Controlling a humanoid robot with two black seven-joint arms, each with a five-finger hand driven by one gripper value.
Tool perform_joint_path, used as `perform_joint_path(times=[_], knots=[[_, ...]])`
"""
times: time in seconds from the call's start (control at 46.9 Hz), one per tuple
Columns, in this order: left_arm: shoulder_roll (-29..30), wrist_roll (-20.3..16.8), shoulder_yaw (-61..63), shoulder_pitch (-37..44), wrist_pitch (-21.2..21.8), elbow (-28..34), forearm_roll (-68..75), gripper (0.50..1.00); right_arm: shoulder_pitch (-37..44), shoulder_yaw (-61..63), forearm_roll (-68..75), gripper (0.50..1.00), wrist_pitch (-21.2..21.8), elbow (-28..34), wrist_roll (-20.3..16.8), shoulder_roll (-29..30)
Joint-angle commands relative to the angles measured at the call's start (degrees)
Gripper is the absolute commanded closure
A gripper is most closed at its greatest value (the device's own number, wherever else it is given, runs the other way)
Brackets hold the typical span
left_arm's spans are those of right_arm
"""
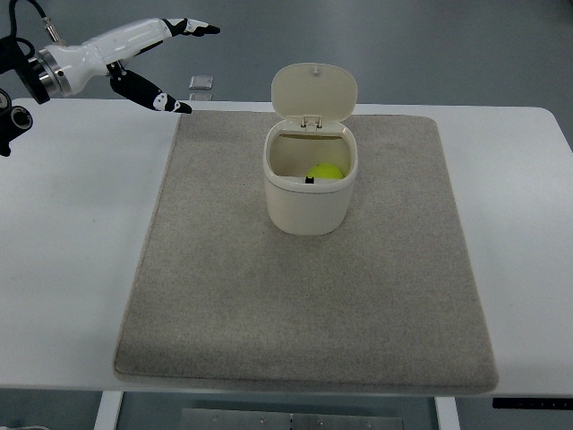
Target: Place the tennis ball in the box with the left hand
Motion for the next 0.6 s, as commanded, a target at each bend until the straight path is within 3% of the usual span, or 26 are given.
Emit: perform_joint_path(times=[0.0,0.405,0.576], knots=[[-1.0,0.0,-0.1,0.6,0.1,0.6,-2.8,0.508,0.0,0.0,0.0,0.599,0.0,0.1,0.0,0.0],[-2.4,0.0,-0.1,3.5,-1.5,1.4,-28.3,0.508,0.0,0.0,0.0,0.599,0.0,0.1,0.0,0.0],[-2.3,0.0,-0.1,4.4,-9.6,2.3,-40.5,0.508,0.0,0.0,0.0,0.599,0.0,0.1,0.0,0.0]])
